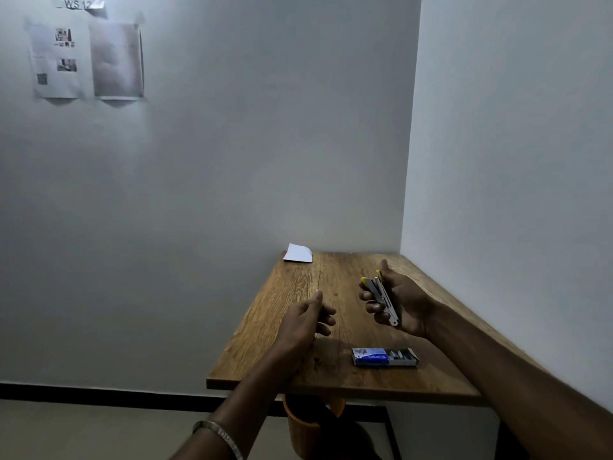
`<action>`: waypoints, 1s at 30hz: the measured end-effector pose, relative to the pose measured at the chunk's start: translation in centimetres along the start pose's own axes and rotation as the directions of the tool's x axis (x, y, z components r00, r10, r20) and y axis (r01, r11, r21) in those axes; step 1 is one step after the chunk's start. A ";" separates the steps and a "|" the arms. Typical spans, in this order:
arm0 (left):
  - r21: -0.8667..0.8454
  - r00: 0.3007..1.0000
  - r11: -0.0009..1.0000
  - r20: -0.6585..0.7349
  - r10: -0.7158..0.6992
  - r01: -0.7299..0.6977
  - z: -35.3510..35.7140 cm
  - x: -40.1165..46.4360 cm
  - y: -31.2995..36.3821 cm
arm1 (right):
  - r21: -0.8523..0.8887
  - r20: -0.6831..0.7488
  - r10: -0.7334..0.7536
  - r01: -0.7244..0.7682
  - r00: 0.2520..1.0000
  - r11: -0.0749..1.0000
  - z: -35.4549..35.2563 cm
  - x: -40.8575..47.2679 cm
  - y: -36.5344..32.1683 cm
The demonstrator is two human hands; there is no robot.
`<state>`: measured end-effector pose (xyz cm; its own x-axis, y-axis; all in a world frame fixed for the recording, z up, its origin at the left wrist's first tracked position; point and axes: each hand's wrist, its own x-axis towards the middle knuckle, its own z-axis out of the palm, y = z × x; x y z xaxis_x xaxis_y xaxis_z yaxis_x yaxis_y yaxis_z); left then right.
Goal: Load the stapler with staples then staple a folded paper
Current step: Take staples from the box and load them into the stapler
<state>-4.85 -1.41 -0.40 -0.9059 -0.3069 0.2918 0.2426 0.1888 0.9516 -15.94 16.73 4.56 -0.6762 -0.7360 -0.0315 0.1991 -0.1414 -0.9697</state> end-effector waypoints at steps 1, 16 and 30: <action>0.002 1.000 1.000 0.000 -0.003 0.003 0.0 0.0 0.0 | -0.004 0.004 0.000 0.000 1.000 1.000 -0.1 -0.1 0.0; 0.016 1.000 1.000 -0.005 -0.017 0.017 -0.1 -0.1 0.1 | 0.068 -0.030 -0.065 0.067 0.997 0.995 -1.1 -0.4 0.3; 0.003 1.000 1.000 0.005 -0.004 0.004 -0.1 -0.1 0.2 | -0.850 -0.163 -0.198 -0.036 0.967 0.525 -0.5 -0.9 0.4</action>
<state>-4.69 -1.41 -0.26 -0.9084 -0.3033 0.2878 0.2382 0.1905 0.9524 -15.64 17.67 4.06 -0.8086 -0.5756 0.1216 -0.4741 0.5151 -0.7140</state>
